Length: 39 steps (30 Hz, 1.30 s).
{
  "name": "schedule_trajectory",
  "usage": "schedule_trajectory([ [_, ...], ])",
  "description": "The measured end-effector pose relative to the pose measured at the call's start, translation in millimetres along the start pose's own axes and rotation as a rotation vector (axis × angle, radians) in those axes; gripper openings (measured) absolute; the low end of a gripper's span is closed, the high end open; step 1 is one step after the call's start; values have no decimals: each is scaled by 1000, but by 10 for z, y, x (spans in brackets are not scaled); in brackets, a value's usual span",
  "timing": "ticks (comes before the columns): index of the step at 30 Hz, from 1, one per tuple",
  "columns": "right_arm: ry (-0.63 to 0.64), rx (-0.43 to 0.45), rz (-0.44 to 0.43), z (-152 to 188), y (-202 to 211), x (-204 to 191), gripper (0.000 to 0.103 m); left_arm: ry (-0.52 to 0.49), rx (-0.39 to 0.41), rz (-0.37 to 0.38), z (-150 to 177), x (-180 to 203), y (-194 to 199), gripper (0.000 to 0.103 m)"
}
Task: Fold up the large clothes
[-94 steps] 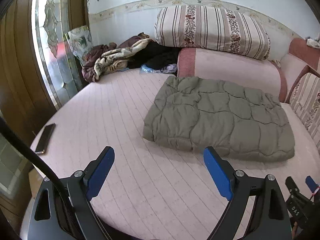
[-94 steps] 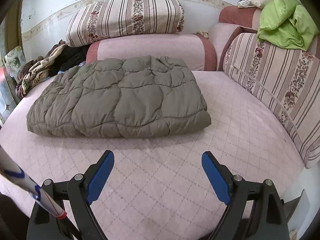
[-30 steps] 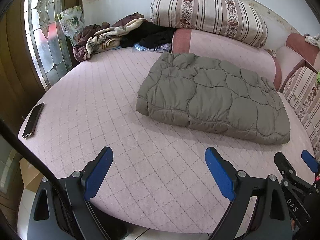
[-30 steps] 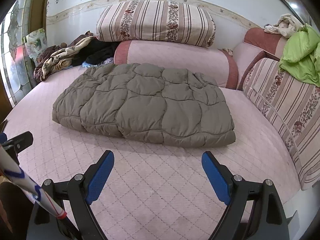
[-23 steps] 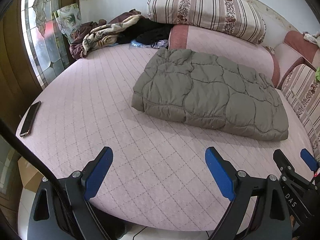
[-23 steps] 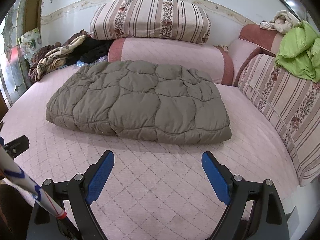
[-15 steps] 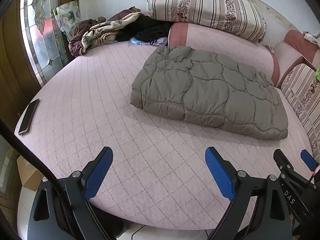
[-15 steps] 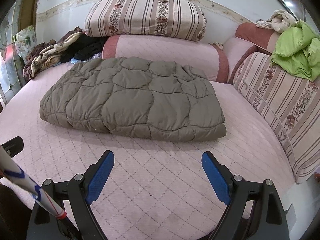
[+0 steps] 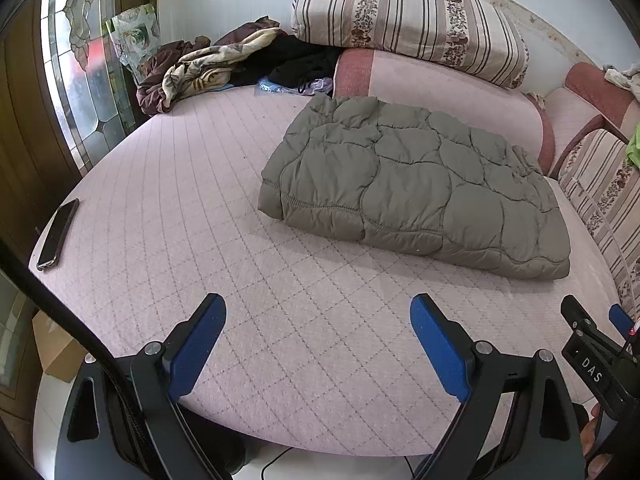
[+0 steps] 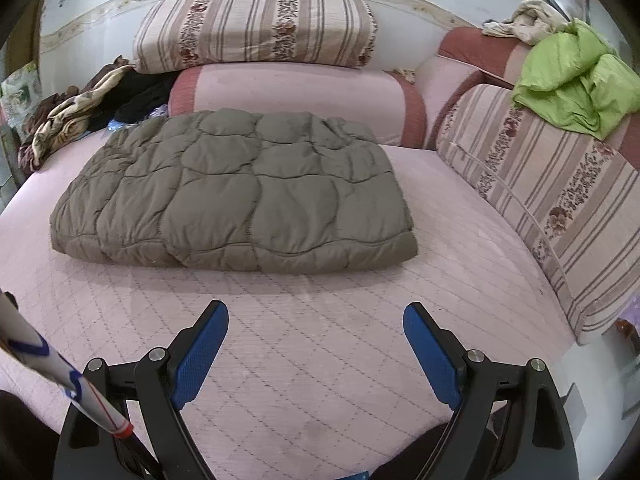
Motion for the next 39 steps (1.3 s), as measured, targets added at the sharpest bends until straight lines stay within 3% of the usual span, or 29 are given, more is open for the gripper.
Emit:
schedule_trajectory([
  [7,17,34,30,-26,118,69,92,-2,30,1,-34,18,140,93],
  [19,10,50,8,-16,214,143,92,-39,62,-31,-41,155,272,93],
  [39,-12,47,-33,15,207,225,92,-81,22,0,24,313,198,93],
])
Point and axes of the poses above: each gripper's, at about its wrist camera, not at the fingertips, and y roughly against the way its jaws point, x to its right, z to its underside, the point moved 2 cm from there along -y, roughly the way its jaws point, and after that the axes turned 12 degrees about x, right-handed, at the moved point
